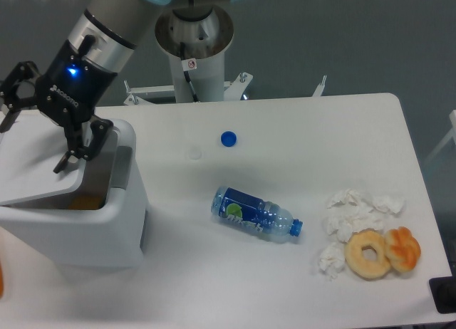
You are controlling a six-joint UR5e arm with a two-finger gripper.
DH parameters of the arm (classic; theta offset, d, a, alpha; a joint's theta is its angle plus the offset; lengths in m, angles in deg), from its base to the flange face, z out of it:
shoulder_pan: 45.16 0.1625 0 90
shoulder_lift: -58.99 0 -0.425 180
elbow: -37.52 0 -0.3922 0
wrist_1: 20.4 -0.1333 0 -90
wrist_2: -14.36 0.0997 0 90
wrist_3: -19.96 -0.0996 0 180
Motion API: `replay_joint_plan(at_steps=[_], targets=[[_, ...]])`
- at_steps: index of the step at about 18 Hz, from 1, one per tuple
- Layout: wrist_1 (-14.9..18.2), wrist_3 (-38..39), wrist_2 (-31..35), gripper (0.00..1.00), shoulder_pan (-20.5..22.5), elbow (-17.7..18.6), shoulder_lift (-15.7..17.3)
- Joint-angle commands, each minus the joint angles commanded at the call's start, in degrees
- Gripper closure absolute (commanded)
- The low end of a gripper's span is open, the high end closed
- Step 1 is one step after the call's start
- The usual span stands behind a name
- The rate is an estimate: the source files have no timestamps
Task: Close the trash can
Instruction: 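Pull the white lid forward and down over the can opening, then push the lid down with the gripper fingers onto the can rim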
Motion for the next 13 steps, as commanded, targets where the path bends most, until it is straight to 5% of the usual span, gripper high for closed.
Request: replay_joint_plan(at_steps=[13], targets=[[0.0,-4.0,0.1,0.0,0.0,3.2,1.3]])
